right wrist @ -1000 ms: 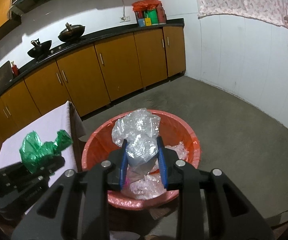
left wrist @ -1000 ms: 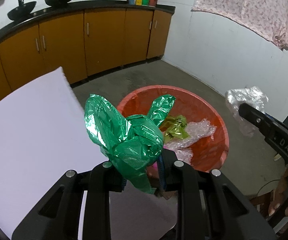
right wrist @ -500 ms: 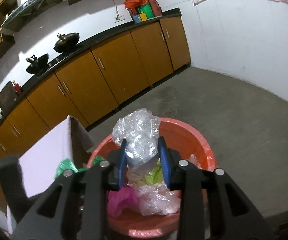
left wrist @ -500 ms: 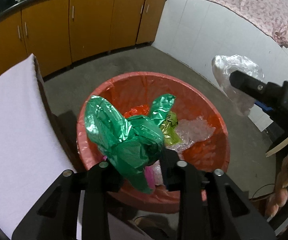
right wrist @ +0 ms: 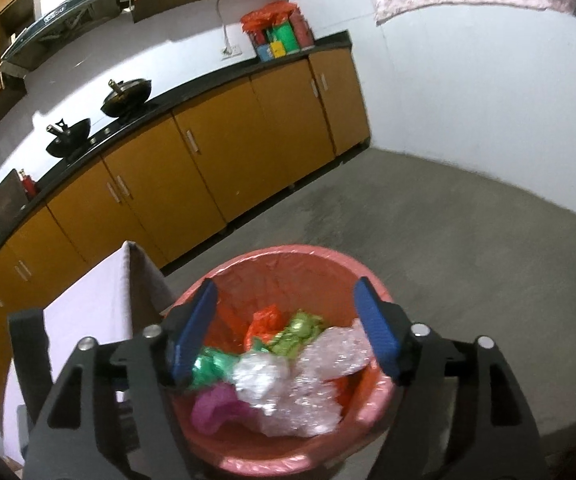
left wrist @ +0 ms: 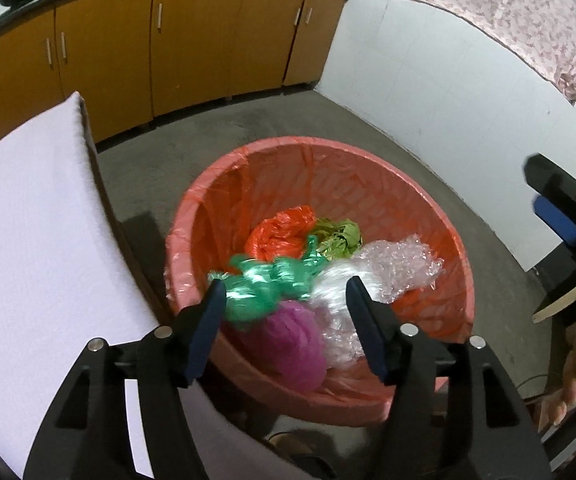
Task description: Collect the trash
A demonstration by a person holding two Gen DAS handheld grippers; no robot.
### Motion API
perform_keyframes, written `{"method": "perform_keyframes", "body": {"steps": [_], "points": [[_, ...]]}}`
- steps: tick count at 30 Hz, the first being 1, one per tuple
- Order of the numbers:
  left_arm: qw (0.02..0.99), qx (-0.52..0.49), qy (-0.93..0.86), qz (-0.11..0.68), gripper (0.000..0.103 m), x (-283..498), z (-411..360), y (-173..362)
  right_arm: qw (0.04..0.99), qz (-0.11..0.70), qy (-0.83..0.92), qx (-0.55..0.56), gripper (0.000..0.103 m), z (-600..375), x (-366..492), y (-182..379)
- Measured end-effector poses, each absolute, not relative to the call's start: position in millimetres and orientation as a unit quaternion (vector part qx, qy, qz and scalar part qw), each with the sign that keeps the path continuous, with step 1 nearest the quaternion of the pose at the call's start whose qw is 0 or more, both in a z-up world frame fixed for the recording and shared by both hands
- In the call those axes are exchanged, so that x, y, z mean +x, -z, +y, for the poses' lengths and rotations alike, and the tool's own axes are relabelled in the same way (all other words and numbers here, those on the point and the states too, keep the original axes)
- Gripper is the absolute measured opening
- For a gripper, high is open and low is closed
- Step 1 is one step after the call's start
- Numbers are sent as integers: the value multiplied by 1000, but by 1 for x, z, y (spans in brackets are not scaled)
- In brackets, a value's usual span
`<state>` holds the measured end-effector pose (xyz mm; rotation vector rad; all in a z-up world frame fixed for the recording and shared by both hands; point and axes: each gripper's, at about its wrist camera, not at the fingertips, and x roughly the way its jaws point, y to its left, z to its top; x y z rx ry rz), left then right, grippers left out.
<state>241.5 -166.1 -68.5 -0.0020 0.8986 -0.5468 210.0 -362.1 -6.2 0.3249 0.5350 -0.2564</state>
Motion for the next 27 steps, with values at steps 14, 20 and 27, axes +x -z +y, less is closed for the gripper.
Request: {"method": "perform_keyframes", "body": {"steps": [14, 20, 27], "points": [[952, -2, 135, 276, 101, 144, -64, -4, 970, 193, 147, 22, 99, -283, 130, -22], [973, 18, 64, 221, 101, 83, -21, -24, 976, 181, 119, -17, 99, -240, 88, -33], [980, 5, 6, 201, 101, 41, 14, -23, 976, 192, 97, -19, 99, -206, 43, -32]]}}
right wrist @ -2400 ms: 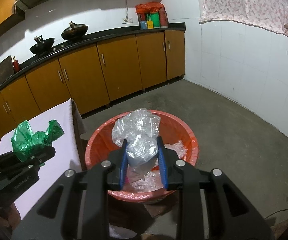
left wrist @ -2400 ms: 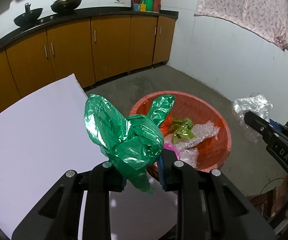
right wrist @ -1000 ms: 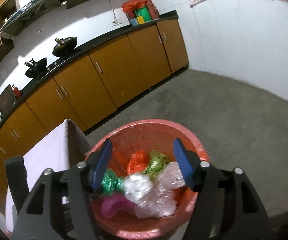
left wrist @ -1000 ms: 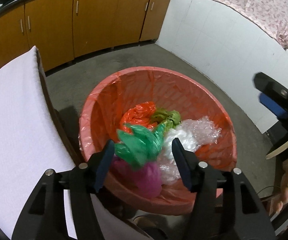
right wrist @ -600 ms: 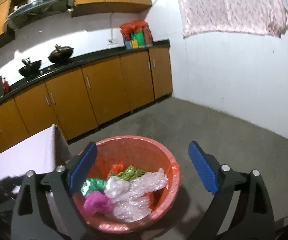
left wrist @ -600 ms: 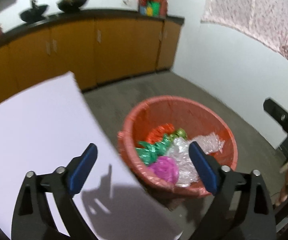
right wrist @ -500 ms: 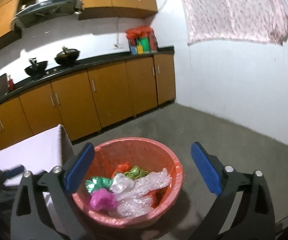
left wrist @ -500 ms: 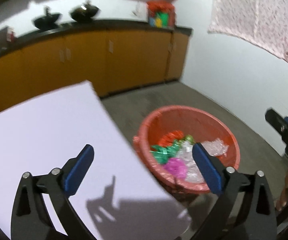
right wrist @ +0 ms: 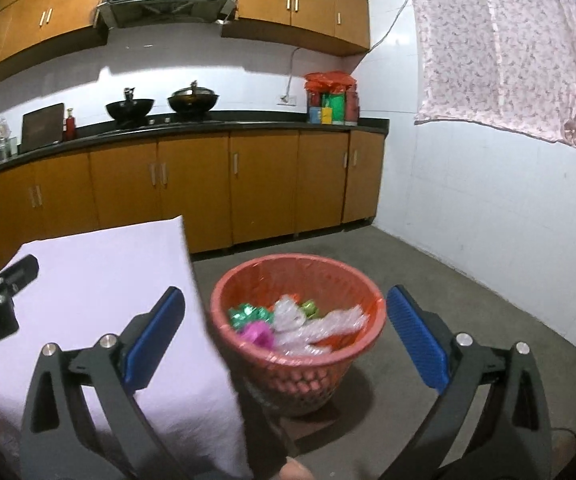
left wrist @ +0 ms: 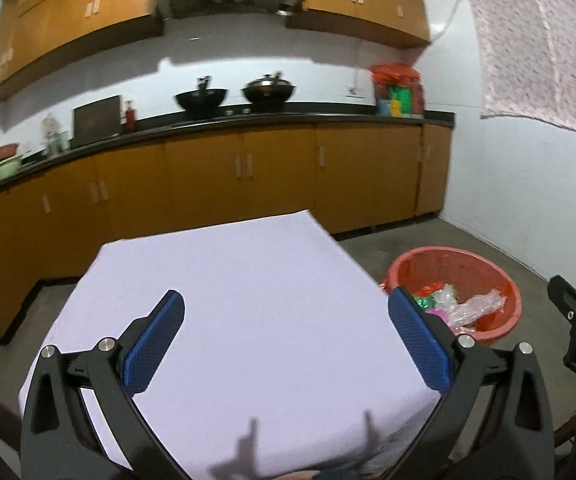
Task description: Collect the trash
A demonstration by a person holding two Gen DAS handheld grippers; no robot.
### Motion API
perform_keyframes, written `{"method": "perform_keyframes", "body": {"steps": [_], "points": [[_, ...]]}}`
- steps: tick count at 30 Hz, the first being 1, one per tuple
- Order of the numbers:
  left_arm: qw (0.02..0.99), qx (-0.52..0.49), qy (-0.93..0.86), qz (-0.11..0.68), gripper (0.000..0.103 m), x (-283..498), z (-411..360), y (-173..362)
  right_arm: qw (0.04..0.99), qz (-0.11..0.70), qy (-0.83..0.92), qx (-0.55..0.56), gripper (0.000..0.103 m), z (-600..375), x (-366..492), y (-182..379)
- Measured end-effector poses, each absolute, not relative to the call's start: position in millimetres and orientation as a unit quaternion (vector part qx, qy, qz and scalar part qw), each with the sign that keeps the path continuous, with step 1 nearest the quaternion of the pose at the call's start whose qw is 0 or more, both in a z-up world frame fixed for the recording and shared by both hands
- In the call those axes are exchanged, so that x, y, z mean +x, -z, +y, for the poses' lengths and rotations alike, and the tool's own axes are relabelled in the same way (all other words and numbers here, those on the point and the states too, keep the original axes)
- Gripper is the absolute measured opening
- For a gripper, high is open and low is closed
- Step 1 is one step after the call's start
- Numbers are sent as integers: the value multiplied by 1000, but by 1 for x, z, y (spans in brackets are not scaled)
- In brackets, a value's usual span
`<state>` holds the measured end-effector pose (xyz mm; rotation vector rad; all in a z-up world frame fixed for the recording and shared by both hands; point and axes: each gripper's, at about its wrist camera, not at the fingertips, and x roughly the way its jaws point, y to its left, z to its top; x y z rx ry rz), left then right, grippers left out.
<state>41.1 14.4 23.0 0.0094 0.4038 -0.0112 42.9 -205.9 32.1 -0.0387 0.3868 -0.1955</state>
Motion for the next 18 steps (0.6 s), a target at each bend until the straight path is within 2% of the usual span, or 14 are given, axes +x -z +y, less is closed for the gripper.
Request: {"method": "perform_keyframes", "body": {"steps": [18], "points": [[982, -24, -40, 183, 101, -20, 45, -12, 978, 200, 57, 7, 99, -197, -10, -31]]}}
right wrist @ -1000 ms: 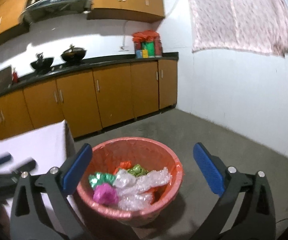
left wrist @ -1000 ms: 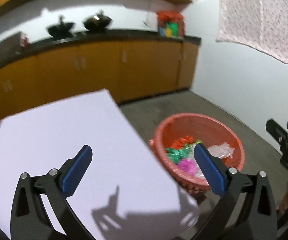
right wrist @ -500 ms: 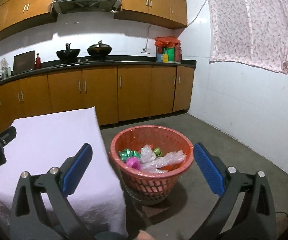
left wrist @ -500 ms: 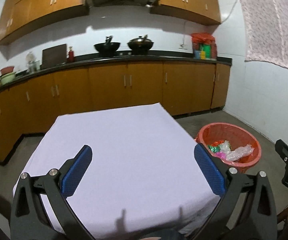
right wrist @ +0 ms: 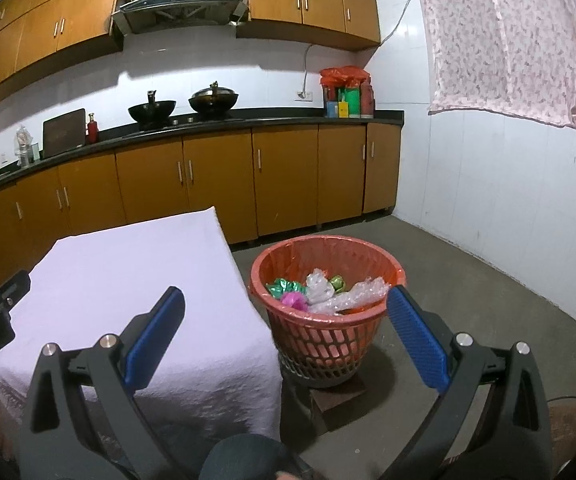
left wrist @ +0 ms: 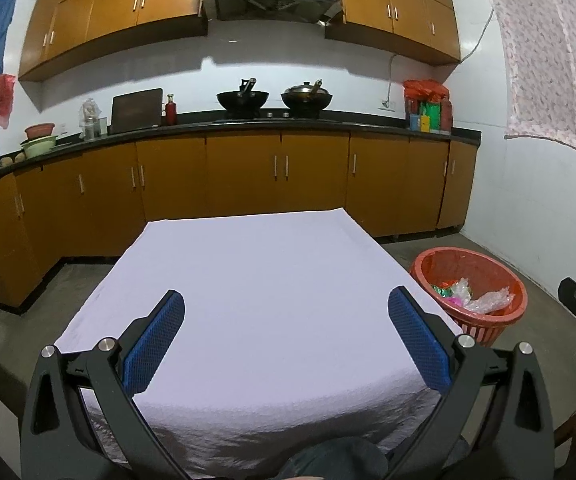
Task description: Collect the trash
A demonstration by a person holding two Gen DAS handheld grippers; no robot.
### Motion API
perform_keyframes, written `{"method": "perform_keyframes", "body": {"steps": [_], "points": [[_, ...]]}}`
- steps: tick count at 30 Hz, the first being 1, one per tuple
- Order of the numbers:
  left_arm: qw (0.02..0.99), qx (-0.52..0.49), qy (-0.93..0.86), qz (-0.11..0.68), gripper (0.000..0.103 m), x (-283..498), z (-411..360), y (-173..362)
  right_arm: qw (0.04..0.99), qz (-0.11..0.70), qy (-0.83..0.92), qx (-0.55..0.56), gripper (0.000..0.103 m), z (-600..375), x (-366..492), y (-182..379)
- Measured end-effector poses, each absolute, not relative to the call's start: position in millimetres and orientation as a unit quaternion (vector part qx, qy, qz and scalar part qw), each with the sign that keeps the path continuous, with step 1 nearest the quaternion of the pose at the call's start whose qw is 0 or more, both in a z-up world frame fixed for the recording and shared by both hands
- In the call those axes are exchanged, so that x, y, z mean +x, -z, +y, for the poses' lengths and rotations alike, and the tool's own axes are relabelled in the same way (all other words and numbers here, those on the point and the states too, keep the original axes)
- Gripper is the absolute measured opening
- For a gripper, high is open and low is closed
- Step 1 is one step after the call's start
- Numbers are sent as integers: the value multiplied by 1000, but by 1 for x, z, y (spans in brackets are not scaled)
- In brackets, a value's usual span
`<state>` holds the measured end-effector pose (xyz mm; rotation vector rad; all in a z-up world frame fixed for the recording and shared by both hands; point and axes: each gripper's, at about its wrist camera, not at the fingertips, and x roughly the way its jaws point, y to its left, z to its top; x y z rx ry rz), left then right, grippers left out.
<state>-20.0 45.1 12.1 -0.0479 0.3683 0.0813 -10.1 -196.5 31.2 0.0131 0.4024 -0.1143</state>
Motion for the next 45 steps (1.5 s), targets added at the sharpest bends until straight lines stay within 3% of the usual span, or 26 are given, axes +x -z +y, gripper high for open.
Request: {"method": "perform_keyframes", "body": {"steps": [45], "points": [[982, -23, -29, 185, 101, -41, 59, -4, 981, 178, 82, -10, 99, -196, -35, -25]]}}
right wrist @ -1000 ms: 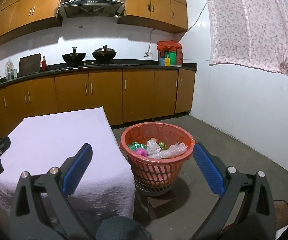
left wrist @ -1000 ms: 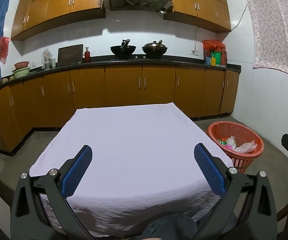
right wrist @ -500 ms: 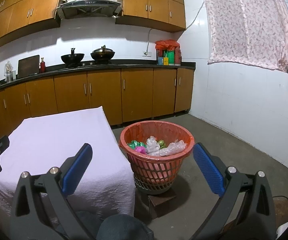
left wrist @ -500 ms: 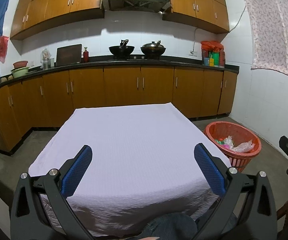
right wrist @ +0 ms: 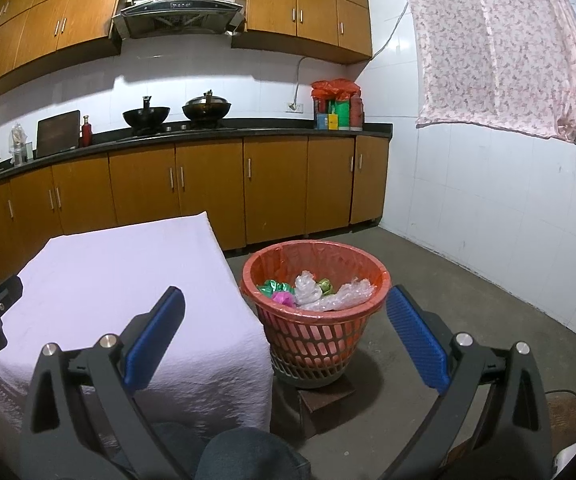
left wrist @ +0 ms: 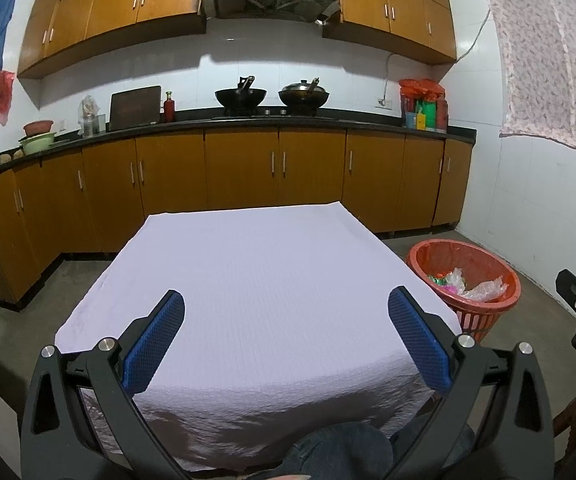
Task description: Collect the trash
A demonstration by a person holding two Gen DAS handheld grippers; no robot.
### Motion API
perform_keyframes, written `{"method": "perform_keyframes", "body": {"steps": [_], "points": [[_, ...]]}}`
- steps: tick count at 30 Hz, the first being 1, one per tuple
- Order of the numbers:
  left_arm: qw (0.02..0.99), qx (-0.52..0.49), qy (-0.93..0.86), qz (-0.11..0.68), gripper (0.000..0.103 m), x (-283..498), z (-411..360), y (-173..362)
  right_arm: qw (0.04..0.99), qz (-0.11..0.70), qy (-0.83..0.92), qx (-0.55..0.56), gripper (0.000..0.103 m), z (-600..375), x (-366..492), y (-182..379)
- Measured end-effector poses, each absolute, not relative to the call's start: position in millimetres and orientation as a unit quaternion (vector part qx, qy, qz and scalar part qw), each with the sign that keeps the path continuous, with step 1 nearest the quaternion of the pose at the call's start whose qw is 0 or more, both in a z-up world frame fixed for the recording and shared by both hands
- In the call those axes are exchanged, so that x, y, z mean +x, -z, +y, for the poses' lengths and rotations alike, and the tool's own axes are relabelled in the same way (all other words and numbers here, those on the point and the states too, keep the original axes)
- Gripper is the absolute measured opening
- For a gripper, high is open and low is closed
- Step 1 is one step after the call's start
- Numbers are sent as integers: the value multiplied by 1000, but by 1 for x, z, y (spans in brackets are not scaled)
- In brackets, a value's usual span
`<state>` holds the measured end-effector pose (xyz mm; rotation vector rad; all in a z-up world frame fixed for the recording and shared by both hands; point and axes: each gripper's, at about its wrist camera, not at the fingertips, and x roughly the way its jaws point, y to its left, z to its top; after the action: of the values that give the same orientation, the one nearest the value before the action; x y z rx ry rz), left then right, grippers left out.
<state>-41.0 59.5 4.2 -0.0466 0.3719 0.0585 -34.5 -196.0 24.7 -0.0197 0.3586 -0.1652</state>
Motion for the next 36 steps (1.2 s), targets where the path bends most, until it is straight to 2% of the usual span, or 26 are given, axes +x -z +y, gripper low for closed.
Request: {"method": "perform_keyframes", "body": {"steps": [36], "points": [[982, -17, -16, 187, 101, -40, 55, -1, 980, 181, 84, -4, 99, -201, -37, -21]]}}
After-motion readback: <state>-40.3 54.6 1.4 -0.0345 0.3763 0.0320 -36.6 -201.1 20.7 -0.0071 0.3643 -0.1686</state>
